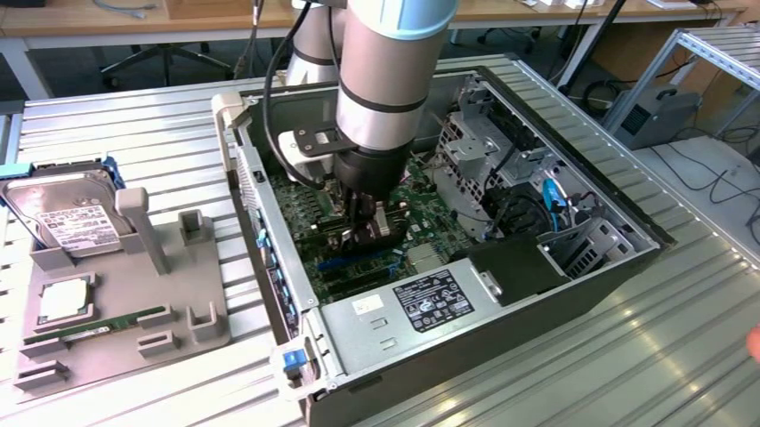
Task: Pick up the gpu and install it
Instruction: 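Insert the gpu into the slot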
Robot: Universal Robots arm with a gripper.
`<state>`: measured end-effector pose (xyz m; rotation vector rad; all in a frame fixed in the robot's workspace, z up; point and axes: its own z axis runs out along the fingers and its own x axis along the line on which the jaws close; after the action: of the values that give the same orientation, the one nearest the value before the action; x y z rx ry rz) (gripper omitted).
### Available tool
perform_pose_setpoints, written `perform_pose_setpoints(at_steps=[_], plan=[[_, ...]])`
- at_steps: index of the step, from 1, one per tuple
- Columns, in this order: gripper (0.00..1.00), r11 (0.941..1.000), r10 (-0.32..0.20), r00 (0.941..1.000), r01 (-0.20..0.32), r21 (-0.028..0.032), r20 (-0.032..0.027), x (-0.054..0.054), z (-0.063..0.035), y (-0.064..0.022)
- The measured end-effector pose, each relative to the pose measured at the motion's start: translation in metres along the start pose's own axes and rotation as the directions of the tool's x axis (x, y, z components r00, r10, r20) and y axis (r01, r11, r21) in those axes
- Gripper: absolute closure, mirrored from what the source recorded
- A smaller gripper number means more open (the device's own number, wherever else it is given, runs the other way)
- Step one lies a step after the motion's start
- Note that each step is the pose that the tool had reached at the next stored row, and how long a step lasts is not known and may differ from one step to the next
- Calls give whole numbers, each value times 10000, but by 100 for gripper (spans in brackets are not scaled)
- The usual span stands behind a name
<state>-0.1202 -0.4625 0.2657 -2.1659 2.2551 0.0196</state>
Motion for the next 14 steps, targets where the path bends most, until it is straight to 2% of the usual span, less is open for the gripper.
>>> perform_pose_setpoints(at_steps=[14], plan=[[73, 10000, 0, 10000, 0, 1, 1, -12, 18, 2]])
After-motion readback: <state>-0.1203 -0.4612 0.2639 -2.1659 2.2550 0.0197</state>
